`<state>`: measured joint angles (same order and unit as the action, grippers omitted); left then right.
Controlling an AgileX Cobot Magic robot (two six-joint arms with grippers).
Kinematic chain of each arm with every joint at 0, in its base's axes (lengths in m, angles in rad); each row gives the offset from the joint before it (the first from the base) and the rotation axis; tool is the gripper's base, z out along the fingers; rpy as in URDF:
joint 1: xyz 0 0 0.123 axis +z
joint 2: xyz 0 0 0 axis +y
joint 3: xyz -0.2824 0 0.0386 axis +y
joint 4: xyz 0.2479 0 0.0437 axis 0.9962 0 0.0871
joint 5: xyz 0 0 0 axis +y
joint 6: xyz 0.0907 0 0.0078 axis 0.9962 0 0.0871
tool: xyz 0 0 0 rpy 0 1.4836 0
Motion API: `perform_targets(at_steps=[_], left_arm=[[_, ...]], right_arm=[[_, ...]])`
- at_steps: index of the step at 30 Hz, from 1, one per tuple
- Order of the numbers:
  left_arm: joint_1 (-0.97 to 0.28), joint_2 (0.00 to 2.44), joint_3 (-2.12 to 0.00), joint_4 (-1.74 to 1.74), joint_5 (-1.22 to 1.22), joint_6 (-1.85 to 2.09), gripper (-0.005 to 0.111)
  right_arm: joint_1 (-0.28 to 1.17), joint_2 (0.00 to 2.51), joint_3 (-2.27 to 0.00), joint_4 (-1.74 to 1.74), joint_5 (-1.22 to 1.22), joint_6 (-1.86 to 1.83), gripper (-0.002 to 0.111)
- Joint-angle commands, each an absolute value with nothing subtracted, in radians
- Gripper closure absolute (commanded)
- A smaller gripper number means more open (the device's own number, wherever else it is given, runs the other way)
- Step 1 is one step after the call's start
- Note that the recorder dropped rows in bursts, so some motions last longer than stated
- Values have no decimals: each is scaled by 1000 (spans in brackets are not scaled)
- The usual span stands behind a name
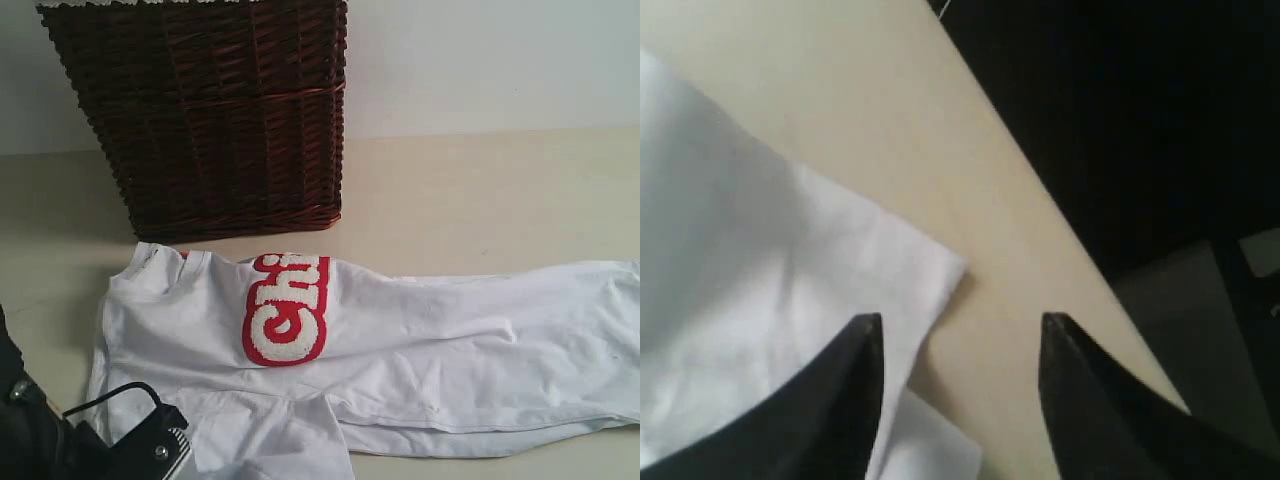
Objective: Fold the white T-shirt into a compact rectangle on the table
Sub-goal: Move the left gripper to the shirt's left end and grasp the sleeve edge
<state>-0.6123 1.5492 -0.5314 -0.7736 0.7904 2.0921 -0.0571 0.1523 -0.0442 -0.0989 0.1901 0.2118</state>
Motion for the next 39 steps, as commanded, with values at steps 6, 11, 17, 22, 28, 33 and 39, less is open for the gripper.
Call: perform_targets(at_steps=[6, 11, 17, 22, 28, 33, 39], left_arm=[[-700, 1568, -518, -856, 591, 2098, 58], [-700, 1616, -512, -804, 621, 2098, 58], [-700, 1642, -512, -801, 564, 2098, 77], [-700, 1642, -512, -813, 559, 2098, 106], [-700, 1630, -512, -835, 559, 2078, 107], [-698, 1553, -514, -831, 568, 1918, 107], [-661, 1482, -514, -837, 612, 1784, 107]], right_arm=[[-65, 147, -43, -102, 184, 212, 108], [-65, 147, -43, -104, 184, 212, 108], [-65, 147, -43, -104, 184, 212, 108], [-65, 147, -43, -104, 184, 212, 108], [-65, 147, -43, -104, 184, 212, 108], [-65, 147, -43, -104, 184, 212, 108], [-65, 147, -43, -104, 184, 212, 108]])
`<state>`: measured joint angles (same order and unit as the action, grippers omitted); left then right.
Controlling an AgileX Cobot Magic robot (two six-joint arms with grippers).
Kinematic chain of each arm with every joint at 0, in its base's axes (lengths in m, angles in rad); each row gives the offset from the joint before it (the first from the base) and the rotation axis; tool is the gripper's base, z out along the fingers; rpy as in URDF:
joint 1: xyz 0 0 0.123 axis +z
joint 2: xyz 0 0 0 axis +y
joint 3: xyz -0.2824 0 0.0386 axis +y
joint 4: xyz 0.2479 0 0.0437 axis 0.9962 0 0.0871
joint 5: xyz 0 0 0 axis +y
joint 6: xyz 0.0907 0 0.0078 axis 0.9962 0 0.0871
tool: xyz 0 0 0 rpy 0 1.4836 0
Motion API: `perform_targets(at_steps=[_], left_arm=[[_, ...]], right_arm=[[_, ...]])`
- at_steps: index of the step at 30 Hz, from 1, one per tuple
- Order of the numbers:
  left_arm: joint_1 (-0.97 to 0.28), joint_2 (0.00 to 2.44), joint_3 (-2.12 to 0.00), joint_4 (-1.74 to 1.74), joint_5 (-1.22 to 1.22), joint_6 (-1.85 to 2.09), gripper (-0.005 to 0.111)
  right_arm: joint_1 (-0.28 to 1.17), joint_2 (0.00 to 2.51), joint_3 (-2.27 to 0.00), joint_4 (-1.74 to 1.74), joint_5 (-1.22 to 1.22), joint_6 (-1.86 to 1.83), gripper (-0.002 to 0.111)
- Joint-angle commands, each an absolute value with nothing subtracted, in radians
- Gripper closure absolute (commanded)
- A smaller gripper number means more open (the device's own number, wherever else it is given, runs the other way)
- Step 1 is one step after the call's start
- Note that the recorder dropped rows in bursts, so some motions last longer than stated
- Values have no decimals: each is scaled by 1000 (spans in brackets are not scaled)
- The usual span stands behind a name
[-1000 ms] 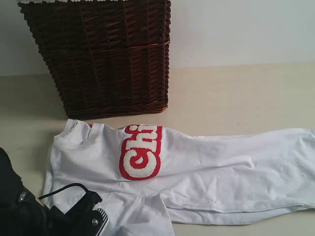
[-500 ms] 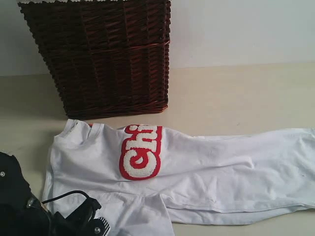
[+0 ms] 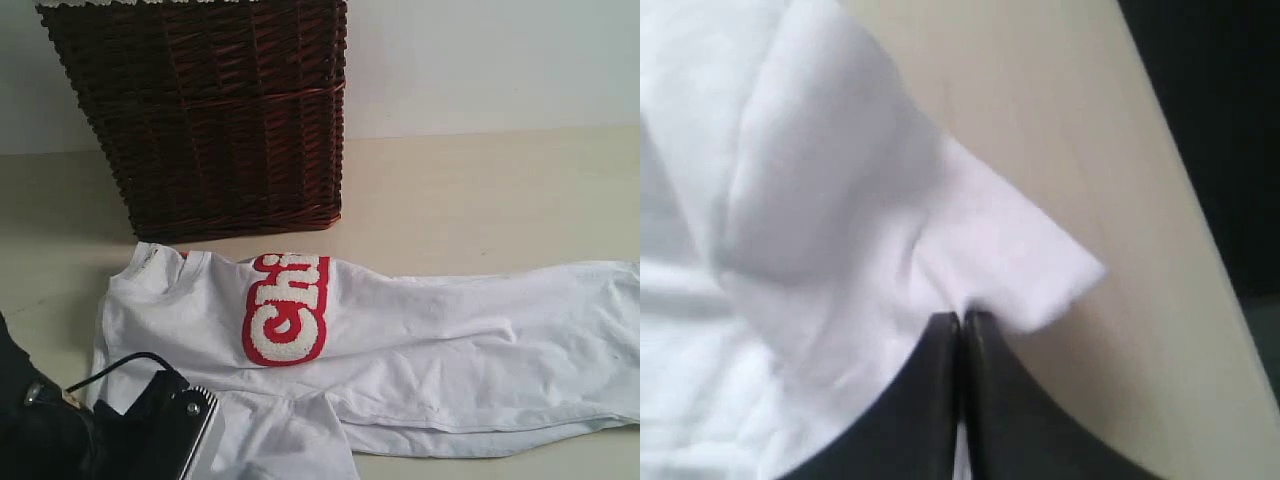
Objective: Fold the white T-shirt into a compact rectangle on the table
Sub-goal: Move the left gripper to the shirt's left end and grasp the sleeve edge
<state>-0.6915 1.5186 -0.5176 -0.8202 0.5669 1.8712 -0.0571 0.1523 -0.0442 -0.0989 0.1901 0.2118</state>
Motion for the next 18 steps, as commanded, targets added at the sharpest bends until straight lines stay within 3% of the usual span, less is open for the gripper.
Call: perform_targets(at_steps=[1, 12, 18], left_arm=[[-641, 1475, -514, -840, 624, 1756, 107], [-355, 1426, -515, -987, 822, 1703, 107], [-319, 1426, -515, -1075, 1002, 1639, 107]], right_arm=[[-65, 147, -43, -104, 184, 212, 108], [-65, 147, -43, -104, 184, 212, 108], [-65, 147, -43, -101, 184, 212, 108]])
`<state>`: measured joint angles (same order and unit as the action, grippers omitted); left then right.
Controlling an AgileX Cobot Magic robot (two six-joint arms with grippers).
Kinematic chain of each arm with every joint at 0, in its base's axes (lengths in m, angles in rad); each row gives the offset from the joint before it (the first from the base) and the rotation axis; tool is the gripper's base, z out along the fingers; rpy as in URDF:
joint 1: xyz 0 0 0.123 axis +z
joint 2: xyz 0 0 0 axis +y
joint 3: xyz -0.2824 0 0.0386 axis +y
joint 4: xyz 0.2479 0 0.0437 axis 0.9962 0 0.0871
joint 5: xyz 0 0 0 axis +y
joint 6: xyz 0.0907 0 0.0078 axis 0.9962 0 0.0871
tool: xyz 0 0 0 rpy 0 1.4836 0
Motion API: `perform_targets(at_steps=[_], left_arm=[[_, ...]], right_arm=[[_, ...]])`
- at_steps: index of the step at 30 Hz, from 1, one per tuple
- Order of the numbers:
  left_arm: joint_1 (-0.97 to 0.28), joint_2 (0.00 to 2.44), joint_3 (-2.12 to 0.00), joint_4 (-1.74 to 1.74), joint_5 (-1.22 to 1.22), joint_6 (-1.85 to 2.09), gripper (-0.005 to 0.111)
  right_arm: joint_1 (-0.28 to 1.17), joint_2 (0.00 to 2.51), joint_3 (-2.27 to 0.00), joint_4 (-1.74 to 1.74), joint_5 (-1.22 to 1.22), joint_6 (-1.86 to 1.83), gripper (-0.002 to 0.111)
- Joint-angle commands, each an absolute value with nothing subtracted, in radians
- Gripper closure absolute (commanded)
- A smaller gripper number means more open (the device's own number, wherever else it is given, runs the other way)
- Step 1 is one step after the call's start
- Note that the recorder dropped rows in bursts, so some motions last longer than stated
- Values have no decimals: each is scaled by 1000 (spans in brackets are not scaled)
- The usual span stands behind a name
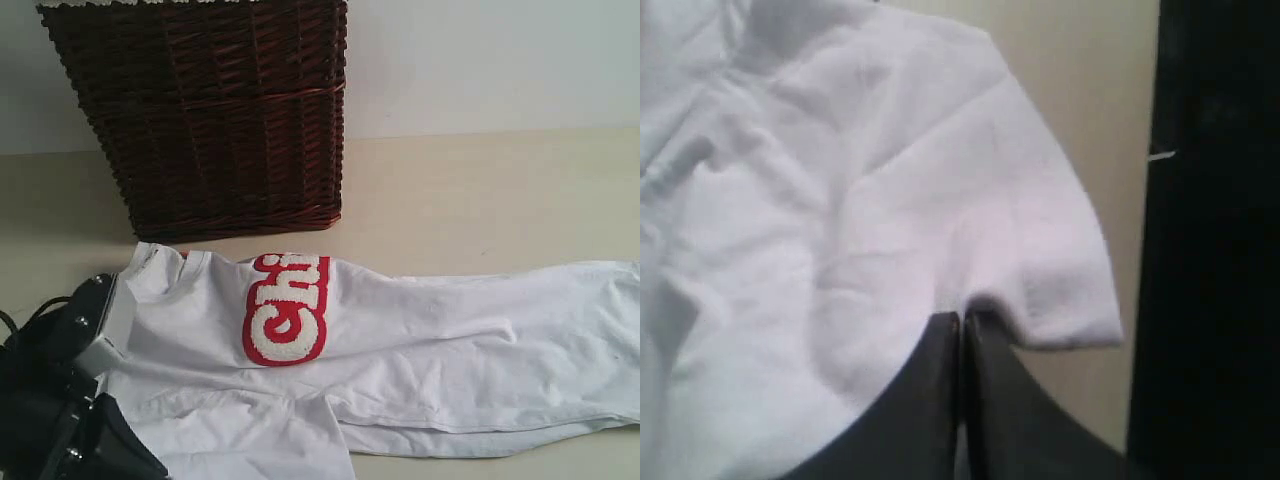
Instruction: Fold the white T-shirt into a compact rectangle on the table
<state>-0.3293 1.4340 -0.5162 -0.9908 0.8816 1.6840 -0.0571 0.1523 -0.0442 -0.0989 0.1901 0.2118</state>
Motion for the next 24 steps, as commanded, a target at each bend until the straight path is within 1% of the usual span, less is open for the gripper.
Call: perform_targets(at_steps=[1, 6, 13, 18, 20, 22, 24], left_arm=[[-319, 1426, -515, -1111, 1024, 1637, 107], [-319, 1426, -515, -1246, 1051, 1637, 107], [-319, 1433, -537, -1222, 1043, 1591, 107], [-316, 1433, -537, -1220, 1053, 1432, 107], [-297, 1433, -539, -1255, 981, 1433, 107], [-263, 1433, -551, -1257, 816, 1436, 107], [-225, 1435, -578, -1264, 701, 1498, 107]], right_arm=[[-65, 147, -43, -101, 184, 212, 108], [-65, 147, -43, -101, 184, 212, 108], [-65, 147, -43, -103, 184, 212, 108], [-65, 147, -43, -103, 184, 212, 108], [-65, 147, -43, -103, 184, 212, 108], [-65, 147, -43, -103, 184, 212, 108], [-65, 147, -43, -101, 184, 212, 108]])
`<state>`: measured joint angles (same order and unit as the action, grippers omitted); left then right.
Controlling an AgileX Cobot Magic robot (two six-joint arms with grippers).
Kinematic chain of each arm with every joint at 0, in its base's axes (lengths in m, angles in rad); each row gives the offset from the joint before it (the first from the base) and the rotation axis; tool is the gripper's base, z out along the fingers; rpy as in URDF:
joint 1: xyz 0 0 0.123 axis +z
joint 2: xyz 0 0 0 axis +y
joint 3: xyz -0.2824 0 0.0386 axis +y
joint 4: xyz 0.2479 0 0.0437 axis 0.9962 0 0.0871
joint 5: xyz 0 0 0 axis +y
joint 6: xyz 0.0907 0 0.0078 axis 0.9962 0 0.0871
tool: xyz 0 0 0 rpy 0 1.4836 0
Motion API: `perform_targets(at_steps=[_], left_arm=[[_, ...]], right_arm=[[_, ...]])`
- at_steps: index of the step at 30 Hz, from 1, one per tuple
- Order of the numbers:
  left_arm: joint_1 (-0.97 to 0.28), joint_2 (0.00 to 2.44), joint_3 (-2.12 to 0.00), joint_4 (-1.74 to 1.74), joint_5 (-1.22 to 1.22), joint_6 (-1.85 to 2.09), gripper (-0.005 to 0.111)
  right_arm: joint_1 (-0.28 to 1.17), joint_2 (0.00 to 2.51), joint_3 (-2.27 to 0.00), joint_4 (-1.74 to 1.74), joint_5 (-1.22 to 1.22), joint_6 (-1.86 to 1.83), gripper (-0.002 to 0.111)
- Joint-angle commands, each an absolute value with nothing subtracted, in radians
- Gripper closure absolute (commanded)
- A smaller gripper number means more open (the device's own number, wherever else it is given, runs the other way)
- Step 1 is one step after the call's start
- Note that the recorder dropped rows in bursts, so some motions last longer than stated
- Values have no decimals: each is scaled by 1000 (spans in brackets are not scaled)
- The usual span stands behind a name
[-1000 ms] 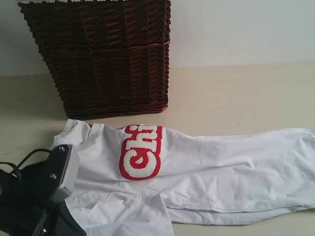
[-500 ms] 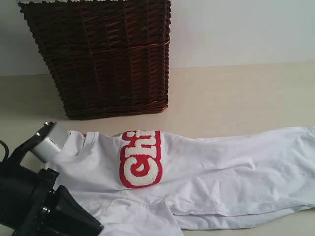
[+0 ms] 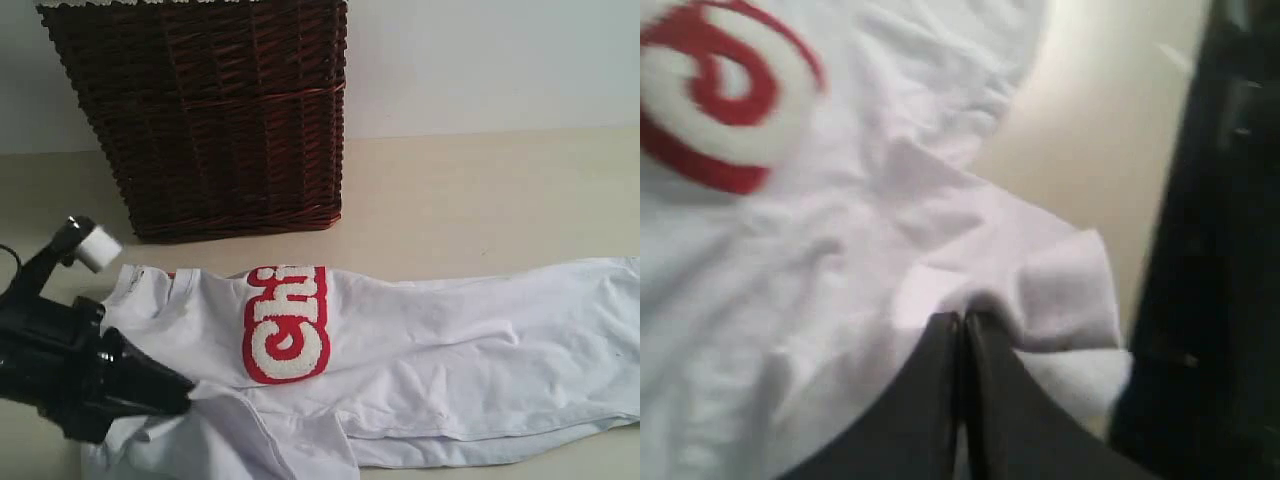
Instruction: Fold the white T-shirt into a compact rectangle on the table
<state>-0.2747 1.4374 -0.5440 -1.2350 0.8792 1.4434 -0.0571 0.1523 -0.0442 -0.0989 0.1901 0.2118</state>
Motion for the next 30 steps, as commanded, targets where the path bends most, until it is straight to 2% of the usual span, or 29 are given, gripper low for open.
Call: perform_targets(at_steps=[1, 12, 18, 23, 25, 26, 27, 28, 30], left_arm=[[-209, 1444, -594, -1267, 675, 1538, 107], [-206, 1573, -629, -1384, 571, 1618, 107], [-206, 1649, -629, -1634, 467, 1890, 107], [-206, 1670, -629, -1689, 467, 2023, 105], [-206, 1670, -629, -1689, 471, 2023, 91], [-206, 1670, -629, -1691, 471, 2023, 75], [-206, 1670, -629, -1696, 471, 2023, 65], [-206, 1670, -629, -1739, 471, 2023, 50], [-206, 1670, -650, -1744, 471, 2045, 39]], right_arm=[[-65, 147, -43, -101, 184, 212, 108], [-65, 147, -43, -101, 184, 212, 108], [-65, 147, -43, -101, 184, 212, 108], [-65, 147, -43, -101, 184, 212, 108], [-65, 147, -43, -101, 184, 212, 108], [-65, 147, -43, -99, 184, 212, 108], [-65, 147, -43, -99, 184, 212, 108], [-65, 147, -43, -99, 184, 212, 108], [-65, 147, -43, -99, 184, 212, 108]])
